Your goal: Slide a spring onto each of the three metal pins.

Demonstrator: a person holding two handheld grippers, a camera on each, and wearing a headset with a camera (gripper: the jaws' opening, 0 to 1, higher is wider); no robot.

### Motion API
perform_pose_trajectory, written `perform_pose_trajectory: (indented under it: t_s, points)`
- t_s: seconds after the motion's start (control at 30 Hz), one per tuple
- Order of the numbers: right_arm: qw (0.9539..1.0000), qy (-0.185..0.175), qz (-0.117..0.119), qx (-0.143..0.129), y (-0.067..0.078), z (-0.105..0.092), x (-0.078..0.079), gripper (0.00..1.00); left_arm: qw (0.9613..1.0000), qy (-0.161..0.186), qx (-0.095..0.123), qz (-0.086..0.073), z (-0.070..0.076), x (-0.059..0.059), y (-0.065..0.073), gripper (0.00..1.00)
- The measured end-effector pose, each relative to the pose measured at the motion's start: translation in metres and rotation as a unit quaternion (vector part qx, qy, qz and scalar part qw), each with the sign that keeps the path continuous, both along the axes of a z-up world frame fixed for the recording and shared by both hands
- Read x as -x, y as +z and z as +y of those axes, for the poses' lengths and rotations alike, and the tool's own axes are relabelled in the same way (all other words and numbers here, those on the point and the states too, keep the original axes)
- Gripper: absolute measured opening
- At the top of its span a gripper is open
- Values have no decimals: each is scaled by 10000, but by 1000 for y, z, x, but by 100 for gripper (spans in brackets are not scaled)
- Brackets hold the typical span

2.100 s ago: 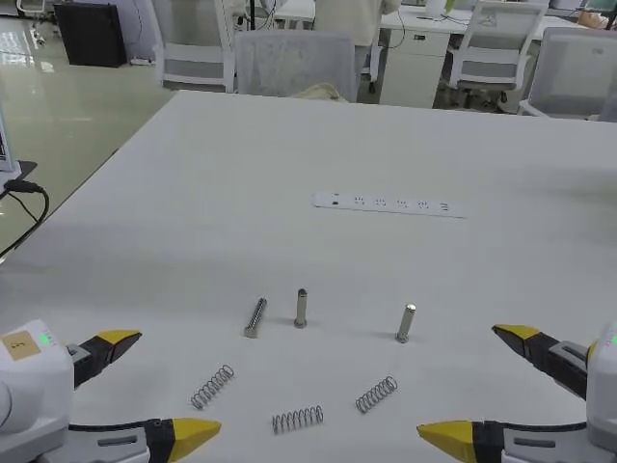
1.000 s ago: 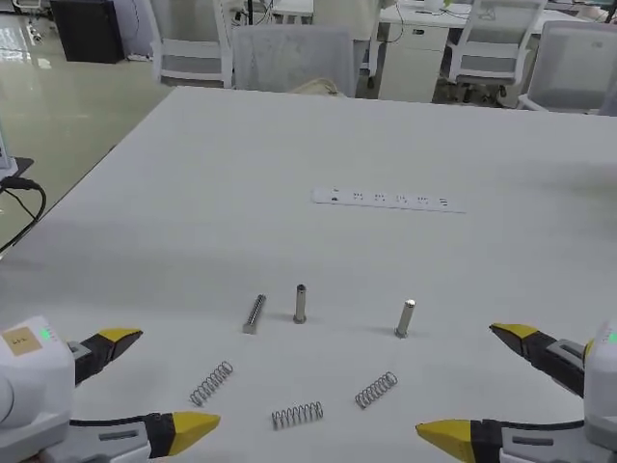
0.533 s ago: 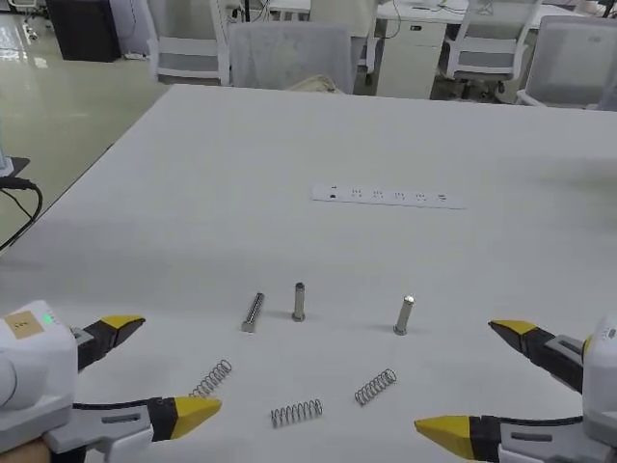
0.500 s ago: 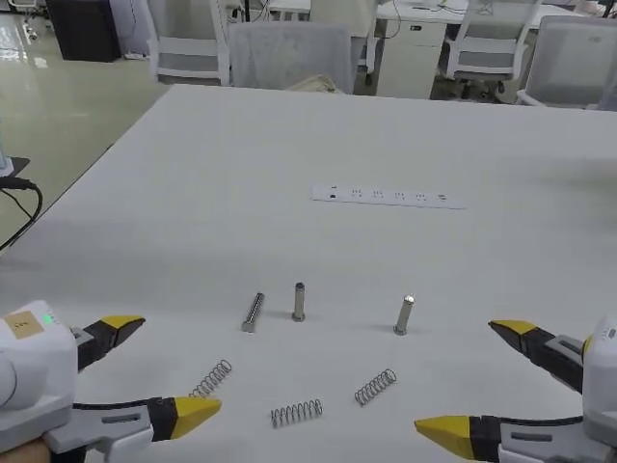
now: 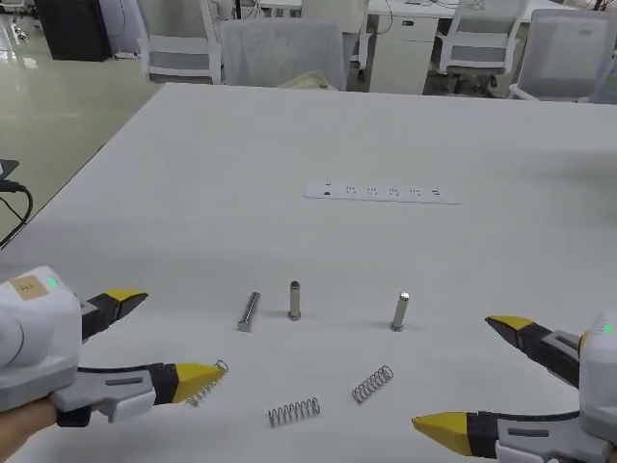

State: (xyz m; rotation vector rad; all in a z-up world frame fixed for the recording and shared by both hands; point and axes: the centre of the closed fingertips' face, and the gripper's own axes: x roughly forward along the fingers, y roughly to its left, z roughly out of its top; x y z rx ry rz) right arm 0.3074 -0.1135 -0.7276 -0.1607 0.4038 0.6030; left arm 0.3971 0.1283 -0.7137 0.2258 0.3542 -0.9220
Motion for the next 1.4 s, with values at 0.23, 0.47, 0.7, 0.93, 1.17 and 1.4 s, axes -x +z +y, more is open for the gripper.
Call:
perform_pose_trajectory:
  t_s: [0.23,0.47,0.7,0.93,1.17,1.4]
  points:
    - [10000,-10,11,1,0,0,0,95,10000,-70,-4,-17,-9,-14,5,75]
    - [10000,-15,26,-3,-2,-1,1,95,9999,-96,35,48,-18,-28,6,74]
    - [10000,-25,42,-19,-3,-1,1,95,9999,-48,110,115,-27,-43,12,72]
    - [10000,-39,73,-35,-5,-1,1,95,9998,-75,1,164,-36,-54,9,70]
    - [9999,-76,86,-51,-7,-2,1,95,9996,31,-63,291,-46,-68,2,66]
    - [9999,-111,106,-71,-8,-4,1,95,9989,48,-220,403,-56,-75,-10,63]
